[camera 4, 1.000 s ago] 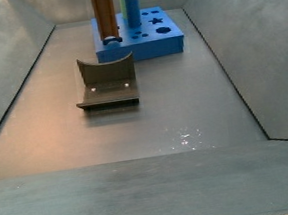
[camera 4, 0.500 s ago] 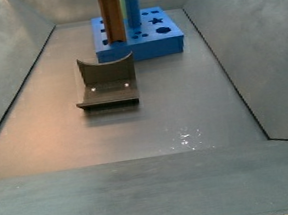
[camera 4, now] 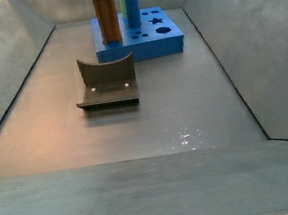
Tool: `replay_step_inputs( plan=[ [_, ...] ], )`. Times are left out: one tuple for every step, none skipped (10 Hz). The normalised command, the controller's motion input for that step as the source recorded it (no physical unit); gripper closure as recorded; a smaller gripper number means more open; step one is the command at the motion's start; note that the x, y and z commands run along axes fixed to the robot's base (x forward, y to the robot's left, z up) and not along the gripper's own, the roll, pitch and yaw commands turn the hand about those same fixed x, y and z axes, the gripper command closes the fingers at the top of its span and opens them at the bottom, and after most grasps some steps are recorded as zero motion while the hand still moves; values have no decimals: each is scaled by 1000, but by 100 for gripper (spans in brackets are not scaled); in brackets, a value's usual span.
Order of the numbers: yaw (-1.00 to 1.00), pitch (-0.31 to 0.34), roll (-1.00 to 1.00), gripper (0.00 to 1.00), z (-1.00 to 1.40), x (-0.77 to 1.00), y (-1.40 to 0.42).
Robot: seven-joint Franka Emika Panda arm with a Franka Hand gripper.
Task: Pick up the arch object. Move up. Place the arch object on the fixture. Regrasp the arch object. Move to above the board. Insert the arch object.
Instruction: Insert the arch object.
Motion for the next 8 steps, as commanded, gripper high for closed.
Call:
replay_step_inputs(
  plan=[
    [449, 11, 0, 100, -500, -3, -183],
    [271, 0, 0, 100, -531, 171, -200],
    [0, 0, 0, 100, -526, 346, -63],
    [0, 19, 66, 100, -646, 231, 0],
    [0, 21, 137, 100, -740, 174, -23],
    [0, 40, 216, 100, -771, 163, -120],
    [-123, 31, 91, 100, -206, 0, 0],
    [0, 0, 0, 100, 0, 0, 0]
  ],
)
